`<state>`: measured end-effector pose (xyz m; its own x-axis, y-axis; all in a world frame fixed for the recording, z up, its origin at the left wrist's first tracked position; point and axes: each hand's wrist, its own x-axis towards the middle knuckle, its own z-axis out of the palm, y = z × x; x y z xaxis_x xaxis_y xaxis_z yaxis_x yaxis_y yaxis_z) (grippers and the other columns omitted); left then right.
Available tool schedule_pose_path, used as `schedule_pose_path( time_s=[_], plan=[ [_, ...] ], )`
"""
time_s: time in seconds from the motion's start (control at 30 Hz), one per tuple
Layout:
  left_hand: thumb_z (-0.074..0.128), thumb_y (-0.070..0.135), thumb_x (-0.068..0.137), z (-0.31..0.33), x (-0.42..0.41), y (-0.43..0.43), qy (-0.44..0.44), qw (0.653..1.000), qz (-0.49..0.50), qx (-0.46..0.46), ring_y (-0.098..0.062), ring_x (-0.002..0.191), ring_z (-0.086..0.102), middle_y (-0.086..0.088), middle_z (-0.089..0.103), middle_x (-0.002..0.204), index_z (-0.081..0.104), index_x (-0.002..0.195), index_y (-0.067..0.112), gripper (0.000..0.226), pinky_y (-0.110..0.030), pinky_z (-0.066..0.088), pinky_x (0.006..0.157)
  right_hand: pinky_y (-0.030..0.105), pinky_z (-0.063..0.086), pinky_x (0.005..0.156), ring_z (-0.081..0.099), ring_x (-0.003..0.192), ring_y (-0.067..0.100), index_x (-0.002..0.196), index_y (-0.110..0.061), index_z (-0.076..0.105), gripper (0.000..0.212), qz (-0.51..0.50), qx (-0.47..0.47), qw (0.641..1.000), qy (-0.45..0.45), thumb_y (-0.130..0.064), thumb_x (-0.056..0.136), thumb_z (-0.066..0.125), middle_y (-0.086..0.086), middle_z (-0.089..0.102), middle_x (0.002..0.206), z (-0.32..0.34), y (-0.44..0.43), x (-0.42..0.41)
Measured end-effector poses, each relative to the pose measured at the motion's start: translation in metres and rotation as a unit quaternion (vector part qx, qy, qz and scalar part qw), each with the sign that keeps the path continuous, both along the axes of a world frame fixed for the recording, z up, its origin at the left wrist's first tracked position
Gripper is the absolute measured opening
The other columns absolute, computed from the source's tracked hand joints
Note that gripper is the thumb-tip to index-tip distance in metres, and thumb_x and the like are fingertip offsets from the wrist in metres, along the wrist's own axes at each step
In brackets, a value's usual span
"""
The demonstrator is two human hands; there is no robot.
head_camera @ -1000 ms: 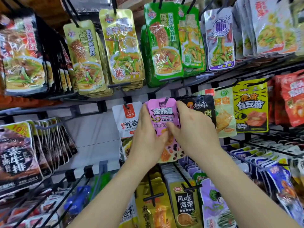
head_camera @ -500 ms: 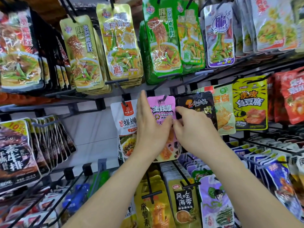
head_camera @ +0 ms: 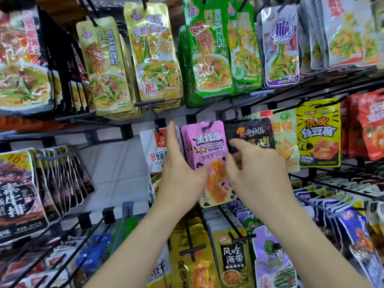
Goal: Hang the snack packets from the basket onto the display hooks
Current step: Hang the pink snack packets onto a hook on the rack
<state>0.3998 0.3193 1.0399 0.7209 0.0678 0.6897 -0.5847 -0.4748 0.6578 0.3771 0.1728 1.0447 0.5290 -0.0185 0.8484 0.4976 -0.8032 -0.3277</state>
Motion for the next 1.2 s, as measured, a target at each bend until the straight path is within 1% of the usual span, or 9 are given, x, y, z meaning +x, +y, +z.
schedule_pose_path(
  time_s=[0.2,0.43,0.5,0.57,0.63,0.73,0.83,1.0,1.2],
  plan=[
    [0.071,0.018,0.076,-0.005,-0.003,-0.010,0.012,0.999,0.029,0.041,-0.014,0.125,0.051,0.010,0.049,0.141,0.006,0.147,0.046,0.100,-0.044,0.044,0.104,0.035,0.049,0.068,0.066,0.086,0.024,0.116,-0.026,0.057,0.024,0.008,-0.012,0.999,0.029,-0.035,0.096,0.048,-0.005,0.071,0.095,-0.009,0.004,0.000],
    [0.074,0.034,0.069,0.000,-0.014,-0.007,0.029,0.998,0.026,0.055,-0.012,0.127,0.049,0.012,0.045,0.143,0.006,0.145,0.050,0.103,-0.045,0.044,0.104,0.041,0.053,0.071,0.066,0.079,0.022,0.113,-0.020,0.062,0.022,0.055,0.052,0.997,0.006,-0.021,0.091,0.056,-0.006,0.069,0.088,-0.012,0.002,-0.007],
    [0.076,0.031,0.076,0.001,-0.024,-0.006,0.036,0.998,0.022,0.042,0.000,0.123,0.046,0.029,0.040,0.136,0.005,0.148,0.046,0.103,-0.039,0.043,0.106,0.039,0.053,0.074,0.065,0.076,0.016,0.118,-0.020,0.064,0.028,0.061,0.092,0.994,0.005,-0.018,0.091,0.058,-0.014,0.065,0.083,-0.014,-0.001,-0.012],
    [0.074,0.023,0.083,-0.001,-0.037,-0.002,0.020,0.999,0.010,0.023,0.018,0.105,0.044,0.049,0.038,0.110,0.017,0.146,0.046,0.088,-0.025,0.042,0.100,0.036,0.054,0.074,0.065,0.072,0.007,0.117,-0.023,0.066,0.029,0.086,0.152,0.984,0.018,-0.016,0.090,0.059,-0.021,0.064,0.079,-0.017,-0.006,-0.020],
    [0.070,0.021,0.087,-0.007,-0.053,0.003,-0.008,1.000,-0.016,0.000,0.029,0.100,0.042,0.057,0.039,0.105,0.031,0.140,0.048,0.071,-0.015,0.038,0.096,0.037,0.058,0.068,0.068,0.070,0.006,0.107,-0.029,0.067,0.025,0.151,0.231,0.960,0.046,-0.012,0.091,0.059,-0.014,0.070,0.077,-0.019,-0.008,-0.032],
    [0.068,0.012,0.087,-0.016,-0.077,0.008,-0.051,0.994,-0.077,-0.055,0.013,0.111,0.053,0.025,0.060,0.121,0.060,0.117,0.039,0.041,-0.013,0.045,0.094,0.030,0.058,0.054,0.070,0.065,0.013,0.103,-0.023,0.068,0.025,0.251,0.340,0.900,0.101,-0.003,0.092,0.057,-0.001,0.074,0.076,-0.021,-0.013,-0.055],
    [0.069,0.008,0.086,-0.030,-0.103,0.010,-0.048,0.979,-0.165,-0.109,-0.005,0.090,0.067,0.009,0.073,0.095,0.074,0.094,0.029,0.024,-0.020,0.053,0.076,0.021,0.050,0.047,0.065,0.056,0.017,0.103,-0.014,0.068,0.021,0.293,0.391,0.863,0.128,-0.002,0.095,0.053,0.006,0.071,0.069,-0.029,-0.018,-0.081],
    [0.066,0.016,0.079,-0.075,-0.142,0.016,0.052,0.942,-0.312,-0.113,-0.008,0.066,0.066,0.004,0.073,0.074,0.077,0.086,0.027,0.016,-0.021,0.053,0.062,0.018,0.047,0.046,0.063,0.052,0.015,0.091,-0.013,0.071,0.019,0.200,0.350,0.902,0.156,-0.003,0.093,0.054,0.009,0.071,0.067,-0.064,-0.021,-0.139],
    [0.070,0.010,0.085,-0.171,-0.181,0.010,0.213,0.894,-0.393,-0.045,-0.017,0.067,0.067,0.005,0.074,0.077,0.076,0.080,0.037,0.029,-0.023,0.052,0.061,0.026,0.052,0.065,0.067,0.068,0.006,0.089,-0.025,0.074,0.009,-0.018,0.242,0.930,0.275,-0.022,0.088,0.066,-0.008,0.074,0.077,-0.154,-0.028,-0.227]
  ],
)
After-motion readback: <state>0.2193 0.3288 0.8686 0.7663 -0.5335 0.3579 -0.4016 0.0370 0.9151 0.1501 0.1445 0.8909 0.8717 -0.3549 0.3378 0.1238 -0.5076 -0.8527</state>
